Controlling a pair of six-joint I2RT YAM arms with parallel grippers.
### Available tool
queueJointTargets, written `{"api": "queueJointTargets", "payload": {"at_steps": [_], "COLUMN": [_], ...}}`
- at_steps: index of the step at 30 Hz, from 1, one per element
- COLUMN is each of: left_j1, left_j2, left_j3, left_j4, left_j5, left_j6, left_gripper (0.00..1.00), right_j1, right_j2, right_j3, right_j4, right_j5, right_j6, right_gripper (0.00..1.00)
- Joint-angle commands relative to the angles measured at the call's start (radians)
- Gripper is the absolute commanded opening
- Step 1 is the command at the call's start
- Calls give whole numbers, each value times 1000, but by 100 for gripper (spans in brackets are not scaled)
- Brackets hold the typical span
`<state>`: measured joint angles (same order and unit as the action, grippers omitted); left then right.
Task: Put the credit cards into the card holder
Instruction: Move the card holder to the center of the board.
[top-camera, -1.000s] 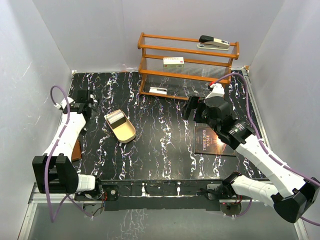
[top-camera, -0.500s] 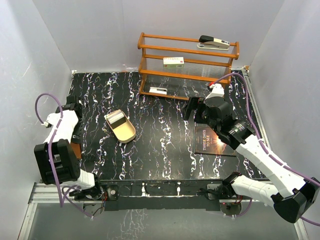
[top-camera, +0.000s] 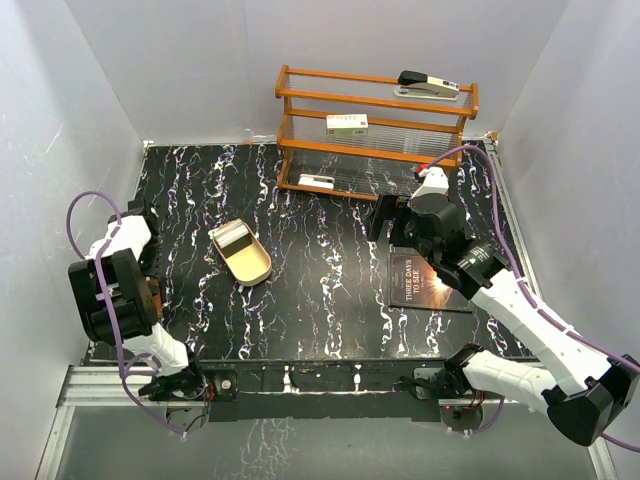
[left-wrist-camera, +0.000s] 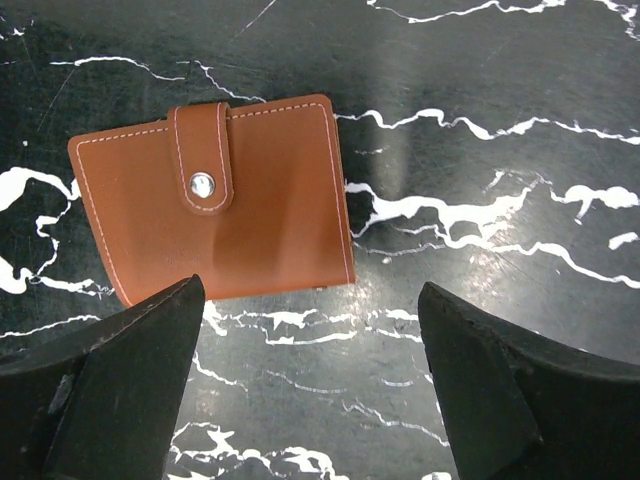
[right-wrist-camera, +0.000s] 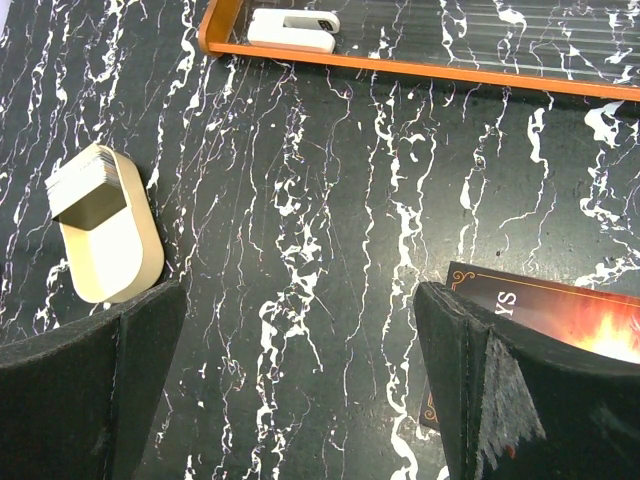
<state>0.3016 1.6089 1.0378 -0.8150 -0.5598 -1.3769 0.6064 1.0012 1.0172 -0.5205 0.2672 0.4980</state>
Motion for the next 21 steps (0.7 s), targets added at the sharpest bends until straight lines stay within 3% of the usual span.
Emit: {"api": "queueJointTargets", "payload": {"at_steps": [1,5,13,21], "left_j1": [30,43,39,-39], "left_j2": [51,90,97,63], "left_j3": [5,-4,-58,-67], "left_j4": [-6,-4,30,25], "left_j5": [-38,-18,150,259], "left_j6": [-14,-9,18,13], "left_gripper": [87,90,89,88], "right_j1": [-4,-4,-4,-4], "right_j2": [-24,-35,-39,-38], "right_j3": [19,17,17,9], "right_j4": [19,11,1,13], "right_j5": [25,31,55,42], "right_j6": [-10,-14,-18,-10], "right_gripper": [98,98,98,98]}}
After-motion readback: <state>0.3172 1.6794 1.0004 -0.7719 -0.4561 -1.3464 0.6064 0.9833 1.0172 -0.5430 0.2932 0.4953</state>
